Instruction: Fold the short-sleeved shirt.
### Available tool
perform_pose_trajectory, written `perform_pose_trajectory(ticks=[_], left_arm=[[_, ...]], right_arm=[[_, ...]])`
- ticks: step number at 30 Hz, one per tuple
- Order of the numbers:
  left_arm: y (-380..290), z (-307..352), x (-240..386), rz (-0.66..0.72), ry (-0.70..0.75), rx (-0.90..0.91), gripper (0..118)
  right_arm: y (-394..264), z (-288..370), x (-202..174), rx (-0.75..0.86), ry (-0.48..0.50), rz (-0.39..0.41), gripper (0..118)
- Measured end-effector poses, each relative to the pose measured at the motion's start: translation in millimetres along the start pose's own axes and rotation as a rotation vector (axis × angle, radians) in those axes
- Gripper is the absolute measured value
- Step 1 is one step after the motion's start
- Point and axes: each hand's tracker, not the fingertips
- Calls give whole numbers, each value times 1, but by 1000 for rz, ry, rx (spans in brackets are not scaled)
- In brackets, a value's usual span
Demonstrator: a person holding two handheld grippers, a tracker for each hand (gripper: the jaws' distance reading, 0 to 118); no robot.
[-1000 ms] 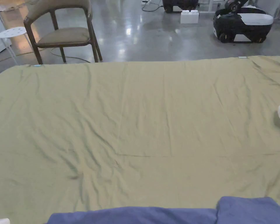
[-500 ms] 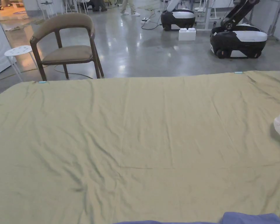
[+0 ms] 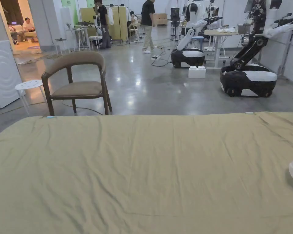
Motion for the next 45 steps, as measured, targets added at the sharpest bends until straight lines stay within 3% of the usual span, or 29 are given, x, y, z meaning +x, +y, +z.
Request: perform_pose_trajectory(ticks=[3,5,7,10,19,24,27,29,30,31,32,34,40,45], left_arm=[[18,15,8,42,-23,102,59],[25,21,13,51,-34,130,25],[27,23,16,43,-57,127,4],[24,24,19,37,-91,110,0],[16,22,18,49,-134,74,0],[13,14,-9,270,-222,24,0],[-7,-4,-35,299,-181,-78,0],[-26,-18,-59,424,-194,-146,22],[-38,-27,-73,506,-188,-181,44],[-51,-35,-83,569,-174,-199,44],[-66,-43,-93,610,-137,-212,53],[-93,-62,-111,664,-103,-284,84],[-155,-106,-140,806,-151,-459,87],[-188,-141,-151,986,-175,-488,87]], right_arm=[[6,11,-16,45,41,21,34],[7,14,-25,66,49,64,17],[7,13,-32,66,55,101,6],[0,3,-32,47,55,126,0],[0,5,-37,57,55,149,0],[-3,1,-30,38,58,114,0],[-9,-2,-23,13,53,80,0],[-15,-5,-18,-14,52,49,0],[-19,-6,-14,-31,57,28,0],[-21,-6,-12,-41,61,16,0],[-24,-6,-10,-42,64,13,0],[-28,-5,-7,-54,57,7,0],[-38,-3,0,-83,49,-20,0],[-42,-5,4,-93,48,-46,0]])
